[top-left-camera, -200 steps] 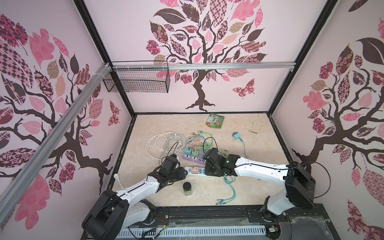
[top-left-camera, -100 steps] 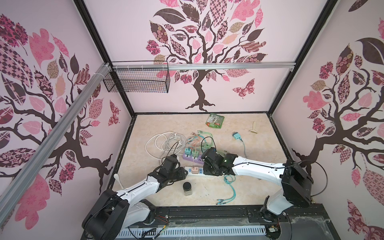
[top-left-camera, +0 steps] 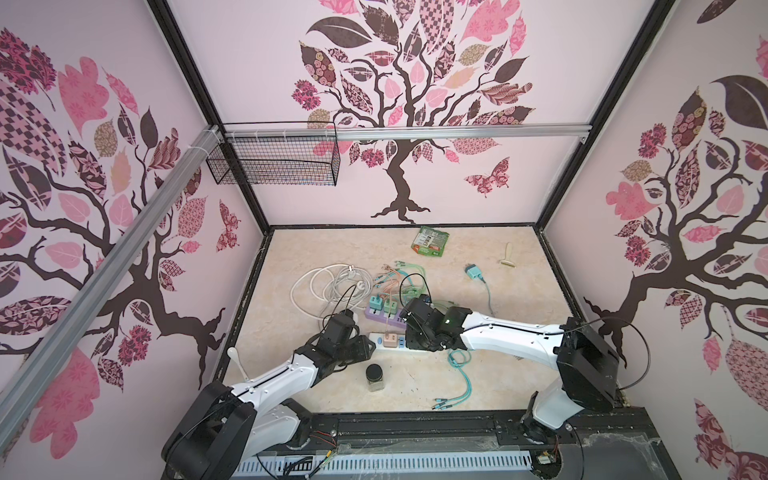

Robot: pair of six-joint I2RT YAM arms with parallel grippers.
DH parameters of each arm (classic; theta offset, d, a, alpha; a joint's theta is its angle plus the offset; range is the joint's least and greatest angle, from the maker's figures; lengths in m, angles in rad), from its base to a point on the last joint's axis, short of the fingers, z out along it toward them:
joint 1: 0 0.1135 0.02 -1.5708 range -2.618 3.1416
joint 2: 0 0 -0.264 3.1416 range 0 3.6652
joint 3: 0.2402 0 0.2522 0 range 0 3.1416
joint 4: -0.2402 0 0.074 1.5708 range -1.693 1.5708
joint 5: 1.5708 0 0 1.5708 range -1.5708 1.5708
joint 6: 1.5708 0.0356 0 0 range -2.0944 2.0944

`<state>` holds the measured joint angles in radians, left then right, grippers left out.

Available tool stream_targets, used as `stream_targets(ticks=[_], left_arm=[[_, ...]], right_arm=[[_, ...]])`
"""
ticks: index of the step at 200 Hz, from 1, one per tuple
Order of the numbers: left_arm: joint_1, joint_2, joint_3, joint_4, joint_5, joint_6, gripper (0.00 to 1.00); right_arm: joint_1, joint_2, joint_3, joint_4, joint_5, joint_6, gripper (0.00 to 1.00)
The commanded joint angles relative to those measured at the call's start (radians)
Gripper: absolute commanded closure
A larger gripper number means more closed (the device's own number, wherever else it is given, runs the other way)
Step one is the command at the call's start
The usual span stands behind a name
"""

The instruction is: Insert the plug

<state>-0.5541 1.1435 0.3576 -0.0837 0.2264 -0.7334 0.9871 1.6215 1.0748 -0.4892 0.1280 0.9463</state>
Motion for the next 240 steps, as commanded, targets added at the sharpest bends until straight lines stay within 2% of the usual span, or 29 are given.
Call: stream_targets(ticks=[1,240], left_arm=[[0.002,-0.015,-0.022,0.004,-0.001,0.007,0.66],[0.002,-0.008,-0.027,0.030,0.014,0.022,0.67]], right_arm=[[0.007,0.035,0.024,-0.041,0.027,0.006,0.87],[0.008,0.234,0.126,-0.169,0.083,-0.092,0.83]])
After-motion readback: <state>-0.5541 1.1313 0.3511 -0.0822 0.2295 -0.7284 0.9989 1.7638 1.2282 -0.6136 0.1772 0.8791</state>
